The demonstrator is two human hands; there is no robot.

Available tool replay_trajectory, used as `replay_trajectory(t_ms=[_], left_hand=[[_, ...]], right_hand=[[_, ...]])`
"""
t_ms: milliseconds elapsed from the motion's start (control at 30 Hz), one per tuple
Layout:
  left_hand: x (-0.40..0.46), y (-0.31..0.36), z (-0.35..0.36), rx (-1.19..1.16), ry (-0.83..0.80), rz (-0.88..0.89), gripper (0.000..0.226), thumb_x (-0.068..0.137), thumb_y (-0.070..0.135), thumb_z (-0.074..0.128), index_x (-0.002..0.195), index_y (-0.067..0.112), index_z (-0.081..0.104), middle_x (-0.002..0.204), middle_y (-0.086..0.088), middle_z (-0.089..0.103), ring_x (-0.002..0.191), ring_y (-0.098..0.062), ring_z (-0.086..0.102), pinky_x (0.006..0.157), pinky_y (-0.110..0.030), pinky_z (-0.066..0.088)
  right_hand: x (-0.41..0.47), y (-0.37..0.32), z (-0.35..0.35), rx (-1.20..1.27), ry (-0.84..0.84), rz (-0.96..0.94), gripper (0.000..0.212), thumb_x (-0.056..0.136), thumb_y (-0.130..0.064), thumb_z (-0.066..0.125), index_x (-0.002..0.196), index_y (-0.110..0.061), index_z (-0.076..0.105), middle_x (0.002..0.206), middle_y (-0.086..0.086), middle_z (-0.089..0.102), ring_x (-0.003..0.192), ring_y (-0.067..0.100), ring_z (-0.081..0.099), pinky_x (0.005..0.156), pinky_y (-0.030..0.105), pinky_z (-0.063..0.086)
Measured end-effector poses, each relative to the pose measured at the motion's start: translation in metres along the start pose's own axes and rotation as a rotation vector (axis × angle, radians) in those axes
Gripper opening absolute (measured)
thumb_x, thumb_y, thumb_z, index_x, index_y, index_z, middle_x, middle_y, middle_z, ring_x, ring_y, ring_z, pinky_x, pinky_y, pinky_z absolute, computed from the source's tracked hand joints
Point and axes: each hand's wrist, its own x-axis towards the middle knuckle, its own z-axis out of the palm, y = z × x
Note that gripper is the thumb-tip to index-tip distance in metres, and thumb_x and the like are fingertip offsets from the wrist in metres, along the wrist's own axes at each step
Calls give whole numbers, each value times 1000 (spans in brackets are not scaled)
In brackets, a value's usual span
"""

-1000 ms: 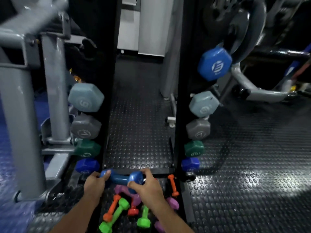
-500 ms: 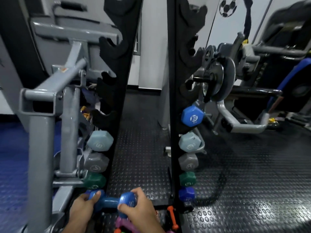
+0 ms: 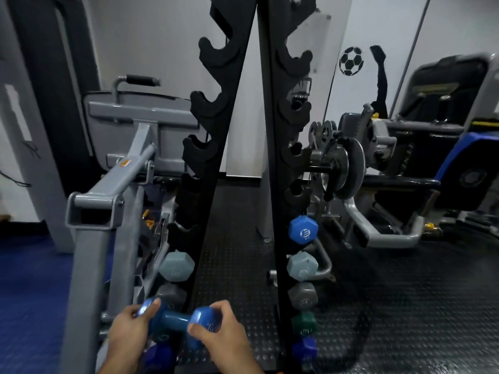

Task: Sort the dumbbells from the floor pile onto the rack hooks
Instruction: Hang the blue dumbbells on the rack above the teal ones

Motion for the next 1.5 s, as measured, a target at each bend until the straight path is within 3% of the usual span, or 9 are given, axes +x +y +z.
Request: replay_trajectory(t_ms=[267,433,567,700,833,1000,1267,1367,1500], left_hand=[[-1,62,-31,-100,87,68,43,81,48,80,71,7,73,70,-16,70,71,-33,65,65,-40,49],[19,78,-45,-186,62,114,51,64,60,85,77,11,75,72,-12,75,74,-35,74,77,-55,61],[17,114,-57,-281,33,169,38,79,35,86,91,2,71,85,-18,72,75,-34,70,78,-56,62],[28,139,-67,-346,43,201,32,81,27,85,92,1,70,84,-15,70,78,-31,69,80,-53,62],[41,166,-71,-406,21,239,25,82,20,83,91,0,70,80,-10,67,77,-25,65,84,-51,60],[73,190,-62,-399,-4,226,33,75,24,89,92,2,71,82,-12,72,77,-28,71,86,-50,61],[127,225,-21,-211,-69,287,34,66,35,92,87,15,74,82,-8,75,82,-29,74,82,-47,62],[142,233,-9,-124,-72,291,32,68,34,91,87,14,76,82,-8,76,76,-24,72,76,-43,62],[154,241,12,-74,-115,295,26,76,32,87,82,10,77,71,-7,72,71,-24,68,68,-36,57]], right_hand=[[1,-52,-7,52,13,-64,51,72,-64,77,106,-33,54,105,-15,66,93,1,64,78,21,49],[7,-76,-9,52,-5,-71,61,71,-67,79,116,-27,63,107,-13,67,92,2,65,78,20,54],[12,-92,-9,108,1,-123,51,78,-60,80,108,-22,65,99,-10,67,79,0,62,58,12,46],[21,-109,-1,155,9,-166,49,72,-61,83,98,-23,66,91,-7,70,74,3,66,69,29,58],[31,-124,8,250,22,-204,44,75,-49,88,95,-19,63,86,-3,69,61,0,66,54,16,49],[48,-144,27,306,110,-183,80,46,-81,82,95,-21,63,89,3,74,80,22,76,76,47,64],[92,-152,28,368,185,-121,54,79,-55,83,107,-11,68,89,-2,74,61,2,68,46,11,42],[108,-154,32,399,214,-77,61,77,-57,82,104,-4,70,79,0,71,55,3,64,42,12,40],[121,-159,40,559,209,-30,82,55,-64,84,106,-2,70,92,10,76,66,13,76,57,26,61]])
